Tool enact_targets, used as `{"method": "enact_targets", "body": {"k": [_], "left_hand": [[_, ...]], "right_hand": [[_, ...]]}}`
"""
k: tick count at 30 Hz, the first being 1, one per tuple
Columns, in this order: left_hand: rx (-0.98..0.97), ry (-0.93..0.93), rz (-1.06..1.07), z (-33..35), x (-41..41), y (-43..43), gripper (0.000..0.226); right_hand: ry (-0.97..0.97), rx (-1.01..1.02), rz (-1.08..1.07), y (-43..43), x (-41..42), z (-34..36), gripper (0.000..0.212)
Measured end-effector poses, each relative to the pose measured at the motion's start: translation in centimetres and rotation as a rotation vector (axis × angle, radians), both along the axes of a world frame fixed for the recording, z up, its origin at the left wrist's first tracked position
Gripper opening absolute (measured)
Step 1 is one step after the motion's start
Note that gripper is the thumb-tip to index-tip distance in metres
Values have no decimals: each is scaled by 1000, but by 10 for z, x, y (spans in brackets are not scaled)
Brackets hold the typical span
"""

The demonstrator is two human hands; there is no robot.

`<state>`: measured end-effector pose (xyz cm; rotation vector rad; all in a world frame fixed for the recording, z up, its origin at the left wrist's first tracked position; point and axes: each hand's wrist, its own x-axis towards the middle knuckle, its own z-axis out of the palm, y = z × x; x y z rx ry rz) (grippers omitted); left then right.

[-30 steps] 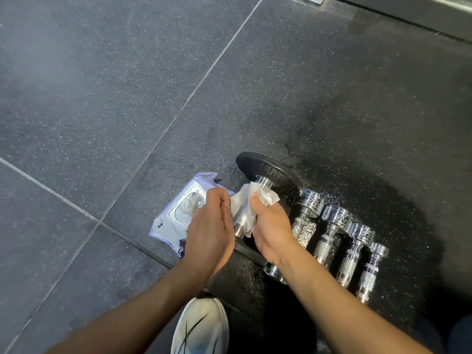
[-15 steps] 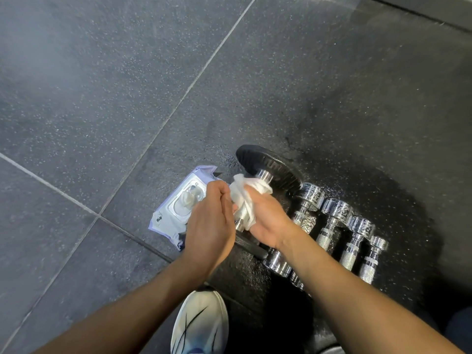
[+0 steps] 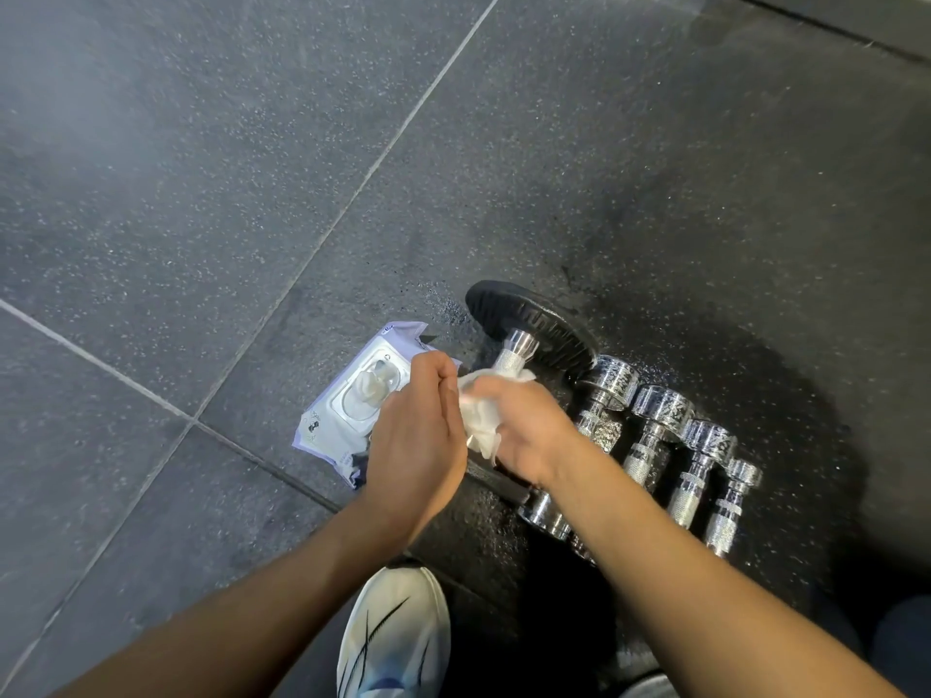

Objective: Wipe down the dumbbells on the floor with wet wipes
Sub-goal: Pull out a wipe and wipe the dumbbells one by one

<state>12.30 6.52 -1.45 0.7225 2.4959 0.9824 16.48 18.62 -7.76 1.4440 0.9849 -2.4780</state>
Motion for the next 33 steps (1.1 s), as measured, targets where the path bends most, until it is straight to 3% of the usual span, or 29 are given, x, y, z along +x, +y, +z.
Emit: {"method": "enact_targets", "body": {"k": [4, 8, 15, 20, 24, 26, 29, 33], "left_hand": [[-8, 10, -25, 1, 0, 0, 15], [8, 22, -21, 1, -1, -1, 16], [12, 1, -5, 1, -2, -3, 13], [-33, 13, -32, 0, 2, 0, 9], [-25, 4, -20, 0, 0, -2, 11], [-17, -6, -16, 0, -1, -1, 14], [6, 9, -16, 1, -2, -1, 15], [9, 21, -31, -1, -2, -2, 10]], "right_hand": [[140, -201, -252, 24, -4, 13, 31], [214, -280, -338, 26, -4, 15, 18], [-19, 65, 239, -6, 10, 30, 5], [-222, 432, 552, -5, 13, 31, 46], [-342, 824, 840, -3, 24, 36, 46], [-374, 892, 921, -1, 33, 35, 54], [-257, 766, 770, 0, 43, 36, 41], [-132, 228, 316, 10, 42, 23, 27]]}}
